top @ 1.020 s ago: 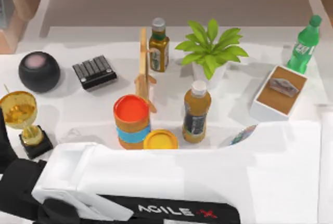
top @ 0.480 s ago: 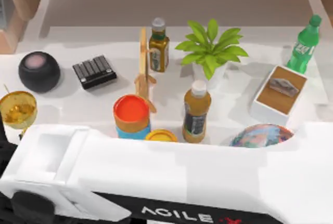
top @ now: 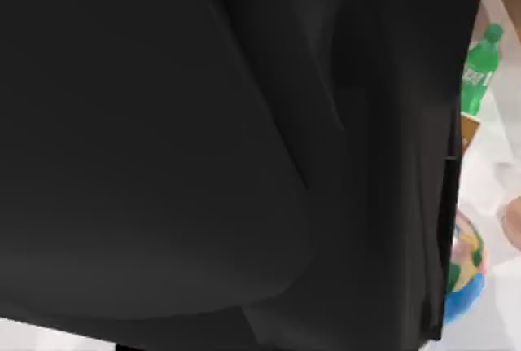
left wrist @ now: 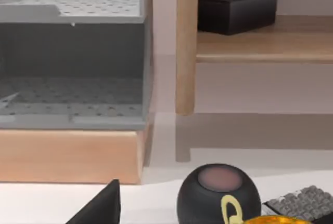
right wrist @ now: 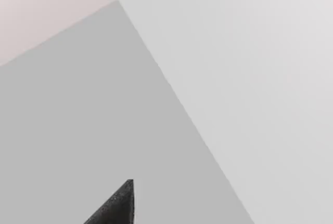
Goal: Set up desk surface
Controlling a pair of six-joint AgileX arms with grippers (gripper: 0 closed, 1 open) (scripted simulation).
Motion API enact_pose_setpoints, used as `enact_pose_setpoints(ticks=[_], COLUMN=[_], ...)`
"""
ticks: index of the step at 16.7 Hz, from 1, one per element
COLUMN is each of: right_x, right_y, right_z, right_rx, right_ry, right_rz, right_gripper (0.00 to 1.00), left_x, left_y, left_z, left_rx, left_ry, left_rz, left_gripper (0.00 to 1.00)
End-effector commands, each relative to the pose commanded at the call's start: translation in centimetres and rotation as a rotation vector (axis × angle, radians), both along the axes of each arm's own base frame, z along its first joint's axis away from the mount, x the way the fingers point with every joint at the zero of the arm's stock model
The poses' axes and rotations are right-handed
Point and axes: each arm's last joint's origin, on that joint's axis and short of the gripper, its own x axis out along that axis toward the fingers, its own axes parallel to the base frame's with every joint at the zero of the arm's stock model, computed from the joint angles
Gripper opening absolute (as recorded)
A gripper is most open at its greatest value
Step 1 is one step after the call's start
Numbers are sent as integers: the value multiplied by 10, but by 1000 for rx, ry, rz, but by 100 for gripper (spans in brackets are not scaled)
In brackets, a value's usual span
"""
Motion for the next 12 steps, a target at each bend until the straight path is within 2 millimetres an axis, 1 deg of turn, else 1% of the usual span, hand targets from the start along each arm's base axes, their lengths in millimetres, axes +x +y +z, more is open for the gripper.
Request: enact_pose_setpoints(ticks=[1,2,3,4,5,6,7,8,9,10,11,12], right_x=[-12,-21,-28,-31,-30,-25,-15,-2,15,35,56,78], right_y=[-39,-85,-137,-193,-252,-312,-371,-428,-480,-527,-567,-599], right_z=[37,70,97,116,128,132,127,113,92,63,29,-10], right_rx=[187,376,566,755,939,1117,1285,1442,1586,1715,1825,1918], right_ry=[92,200,321,456,604,762,930,1105,1284,1465,1645,1820], right_rz=[-9,-2,22,62,121,197,292,404,535,685,852,1037], right_gripper=[100,100,100,100,100,100,100,100,100,100,100,100], left_x=[0,0,0,0,0,0,0,0,0,0,0,0], left_y=[0,0,0,0,0,0,0,0,0,0,0,0], left_z=[0,0,0,0,0,0,0,0,0,0,0,0], left_rx=[0,0,0,0,0,0,0,0,0,0,0,0], left_ry=[0,0,0,0,0,0,0,0,0,0,0,0], left_rz=[0,0,0,0,0,0,0,0,0,0,0,0], left_gripper=[100,100,100,100,100,100,100,100,100,100,100,100])
